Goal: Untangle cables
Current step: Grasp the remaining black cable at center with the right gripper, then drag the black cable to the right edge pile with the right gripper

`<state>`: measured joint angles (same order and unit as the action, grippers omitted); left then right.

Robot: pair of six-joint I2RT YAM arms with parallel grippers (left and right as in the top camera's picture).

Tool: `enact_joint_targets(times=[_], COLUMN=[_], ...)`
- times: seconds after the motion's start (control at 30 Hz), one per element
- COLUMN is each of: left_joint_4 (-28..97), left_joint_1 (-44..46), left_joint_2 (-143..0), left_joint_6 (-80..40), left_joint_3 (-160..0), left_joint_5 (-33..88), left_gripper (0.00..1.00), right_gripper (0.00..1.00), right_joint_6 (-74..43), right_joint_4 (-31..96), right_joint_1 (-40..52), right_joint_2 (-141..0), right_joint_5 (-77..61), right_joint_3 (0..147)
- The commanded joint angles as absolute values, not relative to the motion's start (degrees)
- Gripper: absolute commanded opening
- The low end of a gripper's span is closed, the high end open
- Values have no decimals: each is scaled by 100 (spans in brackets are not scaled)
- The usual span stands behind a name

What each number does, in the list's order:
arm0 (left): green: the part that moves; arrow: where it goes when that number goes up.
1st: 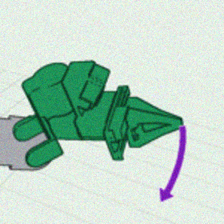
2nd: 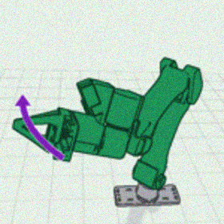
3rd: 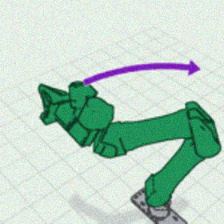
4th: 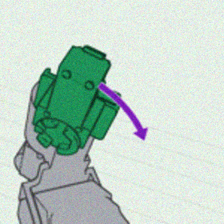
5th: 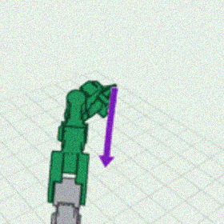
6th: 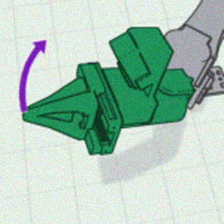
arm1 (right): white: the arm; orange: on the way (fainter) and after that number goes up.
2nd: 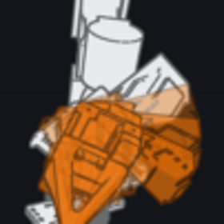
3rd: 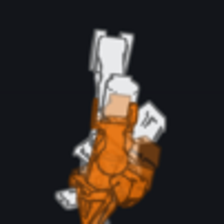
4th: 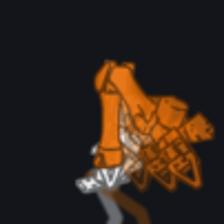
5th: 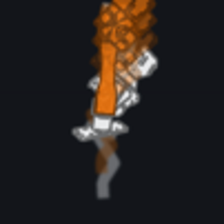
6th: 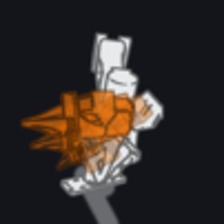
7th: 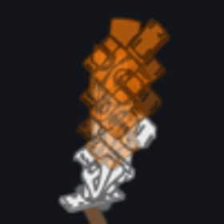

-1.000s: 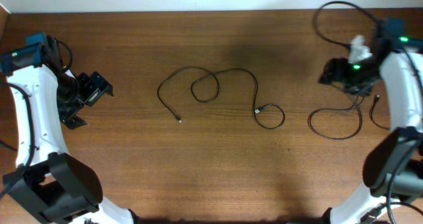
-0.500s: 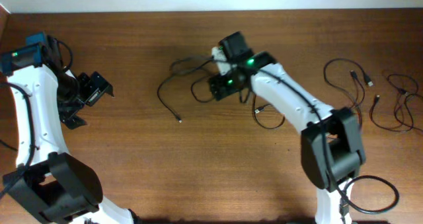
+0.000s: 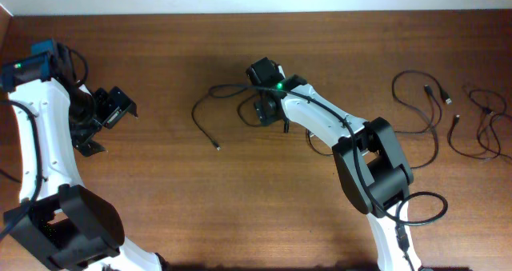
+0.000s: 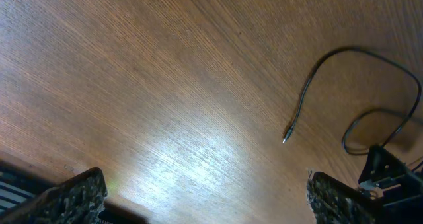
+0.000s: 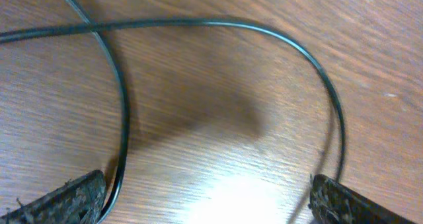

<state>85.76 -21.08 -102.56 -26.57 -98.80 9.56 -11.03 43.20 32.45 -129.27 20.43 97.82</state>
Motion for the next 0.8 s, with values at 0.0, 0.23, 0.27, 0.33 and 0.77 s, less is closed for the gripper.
enact_joint_targets(times=[0.0,0.23,0.27,0.33,0.77], left_joint_4=[8578,8578,8578,8580,8580], left_joint_1=[-2128,-2128,-2128,-2128,-2128], left_joint_2=[-10243,-10243,-10243,-10243,-10243], left_joint_6=[-2624,-2622,-2624,-2624,-2624], left_joint_3=[-9959,-9959,-9959,-9959,-9959], left_joint_5=[915,913,913,913,913], left_gripper=[99,99,99,99,99], right_gripper=[99,99,99,99,4], right_joint_6=[-1616,-2305,-2305,-2300,-2036], right_joint_4=[4871,5837,5996,6136,6278], right_joint_1=[3089,2401,2324,2257,2228], right_joint_2=[-13067,-13067,-13067,-13067,-13010], right_joint_5=[2399,1063,1063,888,-99], right_joint_3=[9664,9664,9666,9664,9247])
